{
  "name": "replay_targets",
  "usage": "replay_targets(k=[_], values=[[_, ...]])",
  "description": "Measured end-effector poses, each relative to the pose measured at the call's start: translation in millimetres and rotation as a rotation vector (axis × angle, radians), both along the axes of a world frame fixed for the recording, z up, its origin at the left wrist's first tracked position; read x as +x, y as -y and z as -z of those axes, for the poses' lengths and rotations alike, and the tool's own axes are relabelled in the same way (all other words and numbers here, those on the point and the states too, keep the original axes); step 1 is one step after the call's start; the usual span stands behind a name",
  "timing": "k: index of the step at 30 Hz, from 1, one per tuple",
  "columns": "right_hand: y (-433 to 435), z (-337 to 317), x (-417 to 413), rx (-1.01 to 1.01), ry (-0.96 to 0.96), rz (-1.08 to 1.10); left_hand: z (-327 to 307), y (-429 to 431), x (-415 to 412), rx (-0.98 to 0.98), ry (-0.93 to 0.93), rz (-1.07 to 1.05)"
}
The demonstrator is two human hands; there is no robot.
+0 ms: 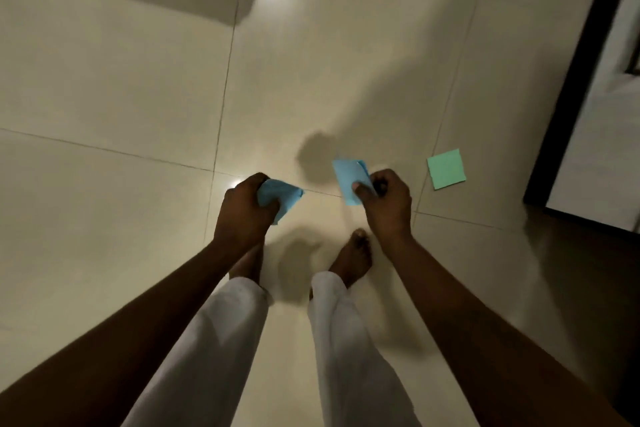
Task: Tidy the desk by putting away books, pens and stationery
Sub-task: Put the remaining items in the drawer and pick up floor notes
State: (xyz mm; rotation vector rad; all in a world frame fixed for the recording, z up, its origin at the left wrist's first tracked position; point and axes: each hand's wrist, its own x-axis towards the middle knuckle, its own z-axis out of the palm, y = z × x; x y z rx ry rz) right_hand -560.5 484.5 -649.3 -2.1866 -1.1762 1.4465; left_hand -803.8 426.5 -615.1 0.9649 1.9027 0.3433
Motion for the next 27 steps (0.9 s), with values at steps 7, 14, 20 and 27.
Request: replay_targets(k=[7, 14, 20, 27], values=[[22, -244, -9, 0.007, -0.197, 0.332, -211, -16, -7, -0.073, 0.099, 0.033], [81, -470, 7, 0.086, -0.438, 0.65, -432, -46, 19, -0.074, 0.426, 0.335], [139, -589, 29, 0.296, -0.64, 0.86, -575, -53, 82, -0.088, 0.7, 0.714], [233, -652, 56, 0.562, -0.667, 1.135, -660, -1, 163, -0.144, 0.859, 1.047]])
